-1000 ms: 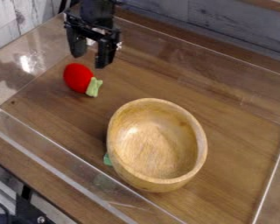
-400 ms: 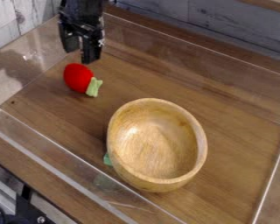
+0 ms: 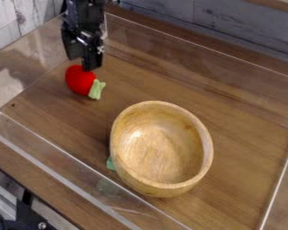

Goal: Move the red object to the right side of the table

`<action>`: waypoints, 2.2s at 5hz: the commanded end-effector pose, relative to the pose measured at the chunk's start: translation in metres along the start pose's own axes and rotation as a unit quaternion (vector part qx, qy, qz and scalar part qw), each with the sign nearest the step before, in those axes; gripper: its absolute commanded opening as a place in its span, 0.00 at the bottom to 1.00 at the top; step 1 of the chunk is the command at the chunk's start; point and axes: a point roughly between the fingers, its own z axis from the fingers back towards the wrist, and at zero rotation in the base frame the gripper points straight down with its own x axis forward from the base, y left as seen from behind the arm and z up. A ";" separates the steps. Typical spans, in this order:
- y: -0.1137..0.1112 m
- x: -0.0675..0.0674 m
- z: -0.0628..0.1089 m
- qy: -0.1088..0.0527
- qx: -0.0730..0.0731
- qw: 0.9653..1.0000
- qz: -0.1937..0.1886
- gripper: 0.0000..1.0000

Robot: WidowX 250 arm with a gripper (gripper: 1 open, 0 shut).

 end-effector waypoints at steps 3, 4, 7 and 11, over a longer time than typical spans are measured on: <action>0.018 0.001 -0.008 -0.046 0.000 0.998 0.036 1.00; 0.027 -0.001 -0.008 -0.052 -0.008 0.996 0.071 1.00; 0.000 0.006 0.008 -0.052 0.009 0.997 0.052 0.00; -0.141 0.033 0.051 -0.079 0.042 0.995 0.051 0.00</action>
